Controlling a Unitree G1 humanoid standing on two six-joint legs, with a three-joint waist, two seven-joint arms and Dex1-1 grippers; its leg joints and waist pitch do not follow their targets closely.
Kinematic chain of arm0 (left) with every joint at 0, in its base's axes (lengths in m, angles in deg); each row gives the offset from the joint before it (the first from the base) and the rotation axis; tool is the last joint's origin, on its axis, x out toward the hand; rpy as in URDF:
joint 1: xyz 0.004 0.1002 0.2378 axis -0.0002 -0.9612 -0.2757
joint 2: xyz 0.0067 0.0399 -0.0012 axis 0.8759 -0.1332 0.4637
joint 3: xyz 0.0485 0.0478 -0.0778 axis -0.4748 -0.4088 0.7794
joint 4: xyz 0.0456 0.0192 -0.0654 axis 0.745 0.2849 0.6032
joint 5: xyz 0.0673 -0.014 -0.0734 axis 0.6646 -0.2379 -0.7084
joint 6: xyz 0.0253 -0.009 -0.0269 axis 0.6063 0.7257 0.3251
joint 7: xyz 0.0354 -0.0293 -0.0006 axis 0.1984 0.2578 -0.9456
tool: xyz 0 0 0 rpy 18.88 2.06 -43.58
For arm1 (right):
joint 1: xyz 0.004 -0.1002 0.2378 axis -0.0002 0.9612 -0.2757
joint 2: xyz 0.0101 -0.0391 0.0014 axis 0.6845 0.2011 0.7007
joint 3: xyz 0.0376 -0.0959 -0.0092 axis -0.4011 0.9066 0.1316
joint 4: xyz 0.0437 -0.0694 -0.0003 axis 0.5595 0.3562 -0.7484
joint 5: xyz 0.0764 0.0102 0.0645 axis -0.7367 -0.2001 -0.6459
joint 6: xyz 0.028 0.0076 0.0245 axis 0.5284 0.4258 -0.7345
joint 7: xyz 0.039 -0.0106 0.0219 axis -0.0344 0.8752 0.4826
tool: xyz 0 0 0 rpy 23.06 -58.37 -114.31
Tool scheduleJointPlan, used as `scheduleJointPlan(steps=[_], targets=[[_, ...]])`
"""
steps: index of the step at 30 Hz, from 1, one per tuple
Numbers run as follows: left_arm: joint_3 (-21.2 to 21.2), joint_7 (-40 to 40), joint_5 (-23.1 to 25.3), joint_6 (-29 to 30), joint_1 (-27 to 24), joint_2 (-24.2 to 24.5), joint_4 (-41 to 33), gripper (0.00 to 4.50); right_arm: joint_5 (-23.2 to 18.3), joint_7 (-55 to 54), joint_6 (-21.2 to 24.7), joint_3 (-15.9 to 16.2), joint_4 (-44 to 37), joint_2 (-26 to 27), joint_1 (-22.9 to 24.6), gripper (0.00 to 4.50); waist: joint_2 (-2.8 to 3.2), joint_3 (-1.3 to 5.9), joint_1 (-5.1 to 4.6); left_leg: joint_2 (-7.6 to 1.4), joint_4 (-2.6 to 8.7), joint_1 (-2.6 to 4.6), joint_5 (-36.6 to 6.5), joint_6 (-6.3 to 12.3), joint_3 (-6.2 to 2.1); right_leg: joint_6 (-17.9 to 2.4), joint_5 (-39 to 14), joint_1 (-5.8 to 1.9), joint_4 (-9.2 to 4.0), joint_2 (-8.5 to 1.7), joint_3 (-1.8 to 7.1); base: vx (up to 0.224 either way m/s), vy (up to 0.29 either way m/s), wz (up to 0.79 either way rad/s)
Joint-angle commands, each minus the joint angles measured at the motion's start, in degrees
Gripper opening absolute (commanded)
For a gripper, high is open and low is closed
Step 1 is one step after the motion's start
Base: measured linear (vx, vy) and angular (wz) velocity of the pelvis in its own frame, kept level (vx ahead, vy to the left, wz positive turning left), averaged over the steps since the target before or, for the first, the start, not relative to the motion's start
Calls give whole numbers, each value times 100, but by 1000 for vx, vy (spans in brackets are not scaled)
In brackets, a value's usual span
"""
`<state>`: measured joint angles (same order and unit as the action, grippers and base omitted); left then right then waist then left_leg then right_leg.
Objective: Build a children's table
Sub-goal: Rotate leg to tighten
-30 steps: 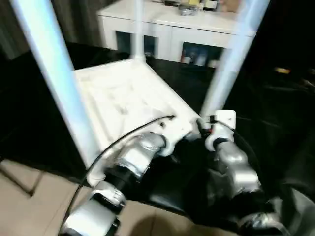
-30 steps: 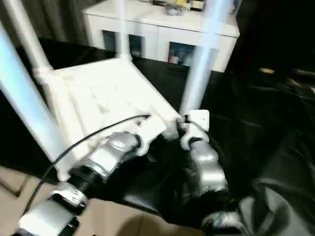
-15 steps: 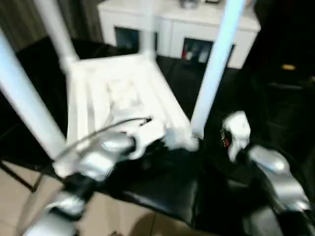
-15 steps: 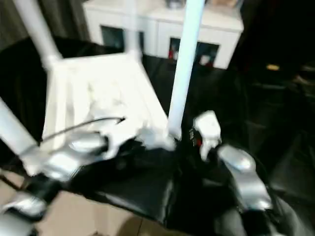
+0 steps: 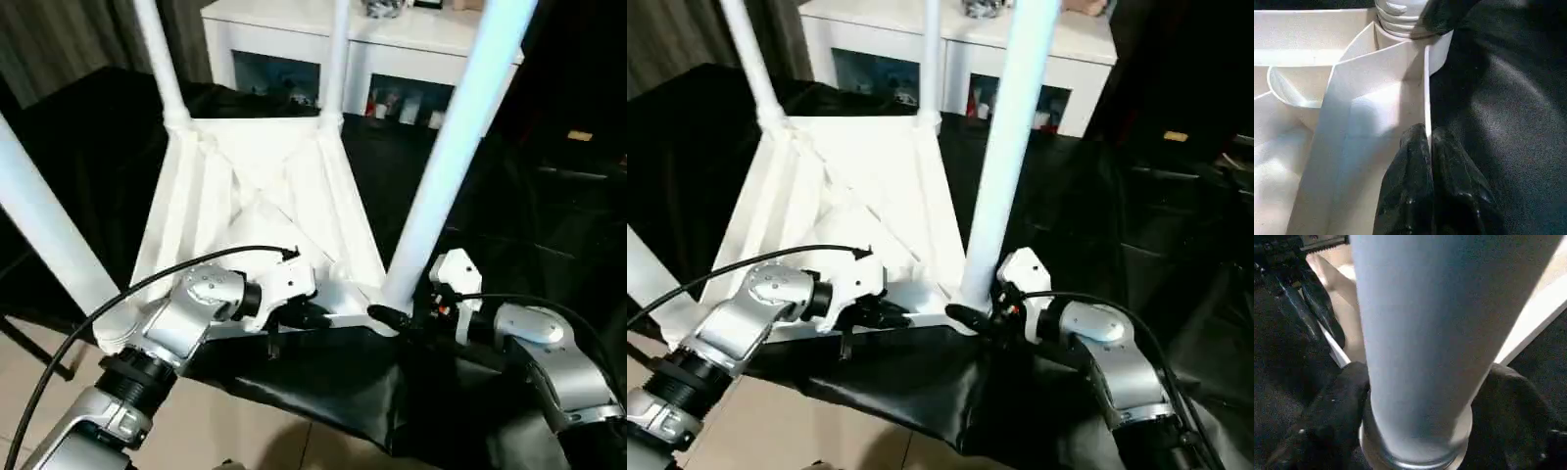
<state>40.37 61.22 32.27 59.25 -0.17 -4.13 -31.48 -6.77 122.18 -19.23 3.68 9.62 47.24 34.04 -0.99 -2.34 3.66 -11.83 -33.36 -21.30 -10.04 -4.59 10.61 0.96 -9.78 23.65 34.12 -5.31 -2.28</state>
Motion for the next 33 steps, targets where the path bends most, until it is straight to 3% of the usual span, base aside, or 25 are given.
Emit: scheduleJointPlan(steps=[1,9,13,16,19,20,23,24,25,27,29,30,31,33], targets=[[-98,43,34,-46,75,-32,-54,0,96,-29,-22,-15,66,-30,-72,336,-49,322,6,-103,401,46,-1377,256,-4,-1204,-1104,-274,-350,-182,153,0,0,0],[-121,43,105,-108,61,33,22,0,264,78,-218,121,239,-149,-83,272,-55,324,0,-100,389,42,-1388,278,-3,-1219,-1126,-282,-349,-183,151,0,0,0],[-144,-16,165,-100,49,39,44,0,393,38,-262,220,345,-157,-76,267,-49,321,-2,-101,390,46,-1385,286,-3,-1239,-1086,-279,-345,-179,149,0,0,0],[-80,-411,284,146,86,-91,205,0,563,-527,-53,182,617,64,-118,266,-48,289,-22,-93,411,56,-1607,206,-2,-1177,-1454,-257,-386,-175,148,0,0,0],[244,-1147,208,496,239,-536,559,0,551,-1501,361,-96,957,557,-201,265,-62,263,-63,-78,439,105,-2098,-8,-25,-979,-2311,-211,-477,-180,137,0,0,0],[316,-1461,239,601,330,-722,733,0,468,-1926,521,-255,1087,817,-264,265,-43,272,-68,-64,447,109,-2210,-71,-51,-864,-2544,-206,-500,-186,119,-59,9,-3],[518,-2334,269,954,558,-1254,1163,0,409,-2953,724,-543,1420,1393,-500,265,-65,254,-142,-51,453,116,-2483,-154,-77,-676,-3003,-164,-564,-188,93,-57,9,-3],[620,-2739,262,1052,656,-1492,1356,0,412,-3408,761,-655,1600,1609,-627,265,-29,248,-167,-33,439,146,-2588,-199,-93,-598,-3233,-130,-600,-193,74,-56,9,-3],[685,-3000,258,1110,719,-1644,1478,0,419,-3702,780,-729,1725,1746,-713,264,-65,255,-198,-15,424,153,-2637,-180,-105,-496,-3416,-143,-649,-192,39,-52,11,-3],[723,-3482,321,1199,858,-1976,1778,0,393,-4416,768,-937,2066,2088,-949,264,-39,267,-223,-21,452,109,-2541,-129,-119,-442,-3305,-169,-658,-195,32,0,0,0],[781,-4308,451,979,1034,-2468,2240,0,412,-5153,618,-1083,2518,2551,-1307,264,-32,274,-238,-6,453,119,-2585,-117,-125,-434,-3132,-152,-682,-175,11,0,0,0],[716,-4569,566,787,1118,-2638,2418,0,488,-5260,491,-1014,2705,2733,-1471,264,-13,268,-235,0,444,152,-2673,-120,-126,-426,-3179,-123,-702,-169,0,0,0,0],[643,-4589,636,712,1139,-2639,2439,0,524,-5204,441,-950,2742,2765,-1506,264,-38,264,-244,13,422,196,-2831,-96,-123,-377,-3309,-90,-743,-155,-24,0,0,0],[670,-4650,628,613,1177,-2676,2469,0,530,-5024,380,-876,2754,2809,-1544,264,-54,264,-236,19,446,152,-2825,-7,-141,-305,-3327,-139,-756,-173,-30,0,0,0]])
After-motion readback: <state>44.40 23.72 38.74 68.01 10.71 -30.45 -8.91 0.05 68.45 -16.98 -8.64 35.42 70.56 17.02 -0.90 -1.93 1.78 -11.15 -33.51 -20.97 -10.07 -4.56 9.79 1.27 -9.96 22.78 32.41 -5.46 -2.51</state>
